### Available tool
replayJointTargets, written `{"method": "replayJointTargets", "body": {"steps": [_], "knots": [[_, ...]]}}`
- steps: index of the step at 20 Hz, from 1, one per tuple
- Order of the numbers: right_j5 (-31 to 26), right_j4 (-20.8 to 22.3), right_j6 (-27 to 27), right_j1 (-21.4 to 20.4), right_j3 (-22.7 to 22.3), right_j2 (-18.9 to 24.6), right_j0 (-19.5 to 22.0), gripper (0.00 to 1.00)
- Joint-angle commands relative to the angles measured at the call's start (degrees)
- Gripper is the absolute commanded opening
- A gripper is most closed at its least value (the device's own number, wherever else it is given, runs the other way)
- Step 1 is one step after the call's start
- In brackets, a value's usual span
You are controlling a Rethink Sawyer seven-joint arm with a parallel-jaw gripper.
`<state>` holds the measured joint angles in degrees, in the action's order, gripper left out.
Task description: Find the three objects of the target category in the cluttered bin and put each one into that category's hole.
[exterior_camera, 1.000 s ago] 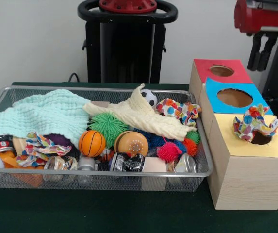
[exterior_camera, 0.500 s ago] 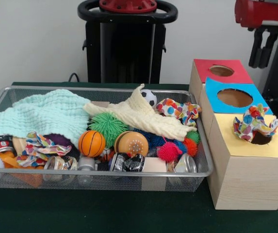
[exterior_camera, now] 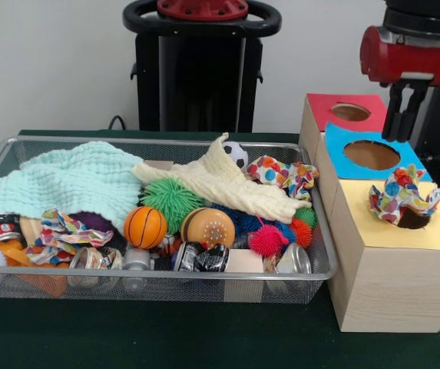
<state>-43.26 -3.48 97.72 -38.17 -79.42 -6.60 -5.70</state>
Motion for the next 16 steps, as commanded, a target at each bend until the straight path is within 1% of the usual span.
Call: {"method": "replayJointTargets", "body": {"steps": [1, 4, 6, 10, 16], "knots": [[1.7, 1.9, 4.6, 3.4, -3.0, 3.5, 2.0, 0.0], [0.9, 1.4, 5.4, 2.3, -3.7, 3.2, 1.4, 0.0], [1.7, 1.6, 5.7, 2.1, -4.1, 3.0, 1.1, 0.0], [1.1, 1.6, 5.9, 2.7, -3.1, 3.0, 1.0, 0.0], [0.4, 1.1, 7.8, 4.0, -1.3, 2.7, 0.2, 0.0]]}}
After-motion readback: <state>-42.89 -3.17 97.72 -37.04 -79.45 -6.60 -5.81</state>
